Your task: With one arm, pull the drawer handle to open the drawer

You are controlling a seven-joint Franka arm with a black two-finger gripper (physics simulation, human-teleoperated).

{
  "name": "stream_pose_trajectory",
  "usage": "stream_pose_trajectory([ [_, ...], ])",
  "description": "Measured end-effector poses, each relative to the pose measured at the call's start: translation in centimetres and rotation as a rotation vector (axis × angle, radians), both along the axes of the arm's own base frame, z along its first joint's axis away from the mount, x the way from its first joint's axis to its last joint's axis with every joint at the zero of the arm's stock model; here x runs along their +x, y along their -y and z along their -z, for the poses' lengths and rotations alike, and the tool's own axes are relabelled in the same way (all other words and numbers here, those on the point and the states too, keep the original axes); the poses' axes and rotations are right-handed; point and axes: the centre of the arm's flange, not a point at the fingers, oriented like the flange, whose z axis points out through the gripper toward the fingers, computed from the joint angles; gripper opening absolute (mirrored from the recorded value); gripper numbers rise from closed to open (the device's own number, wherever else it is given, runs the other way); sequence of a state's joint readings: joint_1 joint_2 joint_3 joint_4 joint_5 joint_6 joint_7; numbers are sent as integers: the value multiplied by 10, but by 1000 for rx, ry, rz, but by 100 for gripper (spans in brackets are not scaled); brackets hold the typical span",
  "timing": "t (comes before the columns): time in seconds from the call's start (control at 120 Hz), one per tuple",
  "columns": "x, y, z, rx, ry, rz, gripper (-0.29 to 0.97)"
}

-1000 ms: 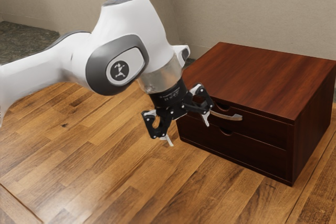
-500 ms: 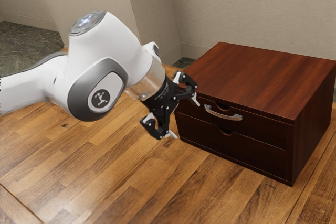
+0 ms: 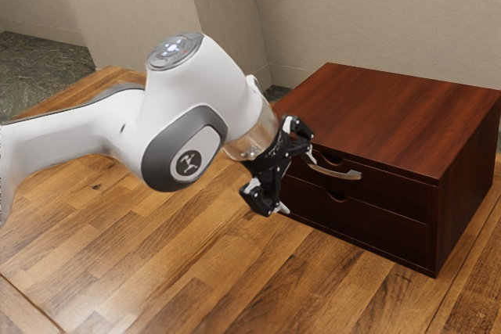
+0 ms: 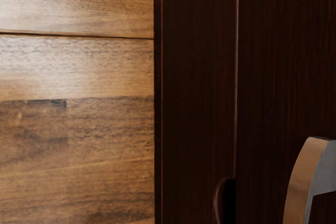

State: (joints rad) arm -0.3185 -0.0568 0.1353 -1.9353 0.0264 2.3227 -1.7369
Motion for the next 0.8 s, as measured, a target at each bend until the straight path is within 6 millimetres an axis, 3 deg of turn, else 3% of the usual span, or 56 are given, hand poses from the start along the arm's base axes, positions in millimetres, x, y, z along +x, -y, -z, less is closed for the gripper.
stream_pose_trajectory([
  [0.45,19,-13,13,-8,-6,-71,68],
  [0.8,19,-13,10,-22,10,-88,68],
])
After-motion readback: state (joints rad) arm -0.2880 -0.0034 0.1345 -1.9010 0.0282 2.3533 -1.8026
